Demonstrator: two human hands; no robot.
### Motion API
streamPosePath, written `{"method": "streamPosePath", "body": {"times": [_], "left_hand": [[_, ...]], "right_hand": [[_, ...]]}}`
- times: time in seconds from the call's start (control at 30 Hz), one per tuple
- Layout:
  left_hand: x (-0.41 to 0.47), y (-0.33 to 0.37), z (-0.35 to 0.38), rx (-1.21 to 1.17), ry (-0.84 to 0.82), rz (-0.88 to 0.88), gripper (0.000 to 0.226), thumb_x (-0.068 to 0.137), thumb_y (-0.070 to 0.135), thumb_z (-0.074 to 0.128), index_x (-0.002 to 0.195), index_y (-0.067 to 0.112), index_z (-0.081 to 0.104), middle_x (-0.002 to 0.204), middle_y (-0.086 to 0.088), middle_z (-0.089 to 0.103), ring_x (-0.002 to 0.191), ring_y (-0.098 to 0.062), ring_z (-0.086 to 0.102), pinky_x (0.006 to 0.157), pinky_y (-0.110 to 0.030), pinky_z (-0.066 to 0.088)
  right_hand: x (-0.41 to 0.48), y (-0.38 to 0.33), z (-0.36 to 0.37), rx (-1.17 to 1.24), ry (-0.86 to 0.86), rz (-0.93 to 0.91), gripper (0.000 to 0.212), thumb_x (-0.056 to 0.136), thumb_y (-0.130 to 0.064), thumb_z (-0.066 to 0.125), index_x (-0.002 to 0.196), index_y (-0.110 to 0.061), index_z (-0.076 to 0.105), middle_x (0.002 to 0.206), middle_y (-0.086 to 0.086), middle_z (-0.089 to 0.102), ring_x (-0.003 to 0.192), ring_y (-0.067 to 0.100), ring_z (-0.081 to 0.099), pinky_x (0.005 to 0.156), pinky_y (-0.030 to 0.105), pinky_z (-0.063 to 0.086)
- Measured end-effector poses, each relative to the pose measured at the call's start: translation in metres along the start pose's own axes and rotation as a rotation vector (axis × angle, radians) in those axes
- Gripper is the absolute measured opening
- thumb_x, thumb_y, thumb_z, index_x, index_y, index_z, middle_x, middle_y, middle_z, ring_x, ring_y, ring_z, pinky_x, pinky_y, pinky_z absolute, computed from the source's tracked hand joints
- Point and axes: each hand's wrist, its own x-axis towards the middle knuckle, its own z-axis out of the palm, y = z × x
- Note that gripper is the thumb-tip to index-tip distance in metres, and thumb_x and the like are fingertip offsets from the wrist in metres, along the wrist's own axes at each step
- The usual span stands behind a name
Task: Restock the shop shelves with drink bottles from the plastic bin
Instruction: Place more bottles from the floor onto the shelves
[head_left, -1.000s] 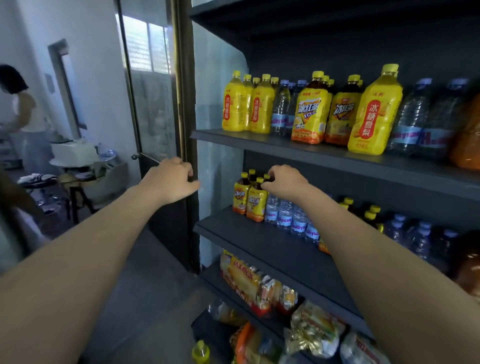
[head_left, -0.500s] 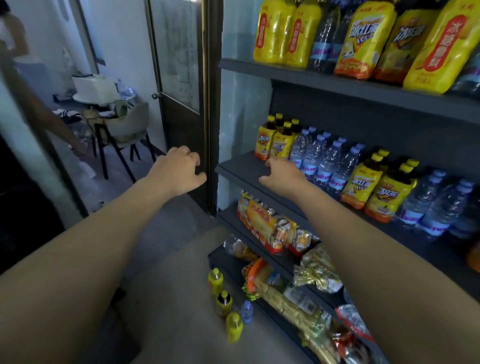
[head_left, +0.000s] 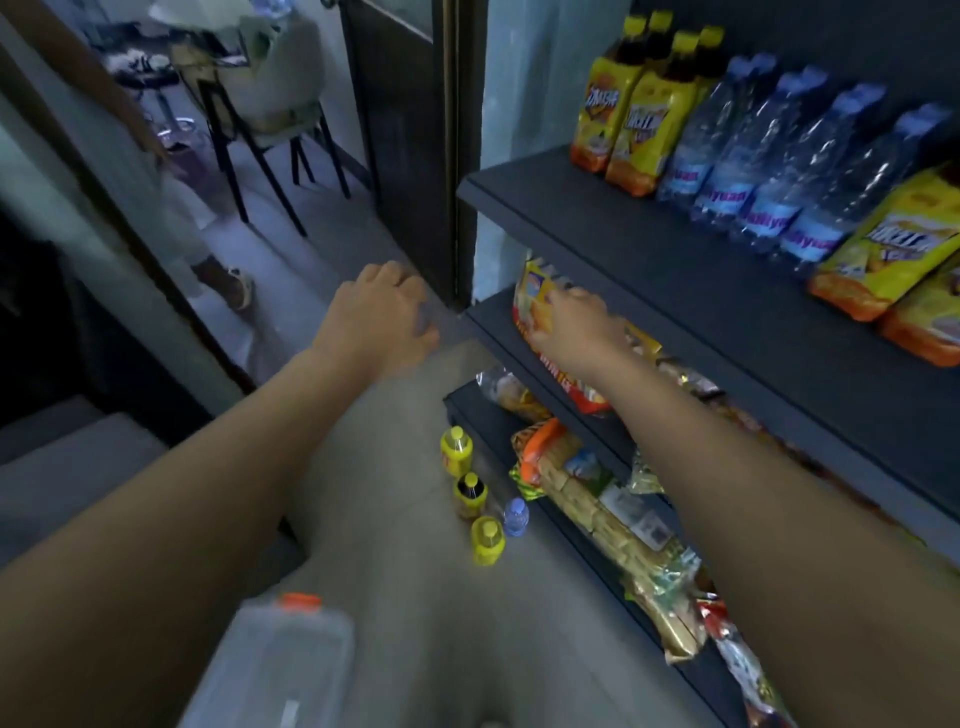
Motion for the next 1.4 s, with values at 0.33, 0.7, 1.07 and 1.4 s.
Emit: {"method": "streamPosePath", "body": {"times": [0.33,0.7,1.07,1.4], "left_hand": [[-0.013,-0.006,0.166,-0.100,-0.018,0.019,0.084,0.064,0.056,0.017,0.114,0.002,0.058,0.116,-0.017,0.054,0.111,-0.037,0.048,0.089,-0.045,0.044],[-0.042,-0.014,0.394,-0.177,-0.086,0.041,0.047,0.087,0.032,0.053,0.127,0.008,0.050,0.129,-0.012,0.049,0.124,-0.031,0.039,0.096,-0.042,0.037],[-0.061,-0.018,0.577,-0.184,-0.048,0.109,0.052,0.079,0.039,0.047,0.114,0.002,0.058,0.116,-0.018,0.056,0.113,-0.037,0.047,0.090,-0.049,0.044],[-0.091,-0.026,0.628,-0.181,-0.125,0.037,0.066,0.075,0.051,0.034,0.115,0.004,0.058,0.116,-0.016,0.056,0.112,-0.037,0.048,0.088,-0.046,0.043]], "right_hand": [[0.011,0.039,0.159,0.119,-0.038,0.048,0.050,0.089,-0.033,0.055,0.130,-0.007,0.046,0.134,0.014,0.046,0.124,0.032,0.042,0.099,0.045,0.041],[0.008,0.096,0.391,0.083,-0.026,0.125,0.048,0.087,-0.026,0.057,0.130,-0.009,0.046,0.131,0.013,0.047,0.122,0.032,0.043,0.094,0.040,0.040],[0.018,0.148,0.582,0.071,-0.092,0.140,0.049,0.088,-0.029,0.058,0.131,-0.011,0.045,0.135,0.012,0.043,0.127,0.031,0.038,0.096,0.042,0.040],[0.015,0.148,0.647,0.139,-0.129,0.107,0.048,0.086,-0.040,0.062,0.122,-0.011,0.051,0.129,0.010,0.048,0.123,0.030,0.042,0.093,0.046,0.044]]}}
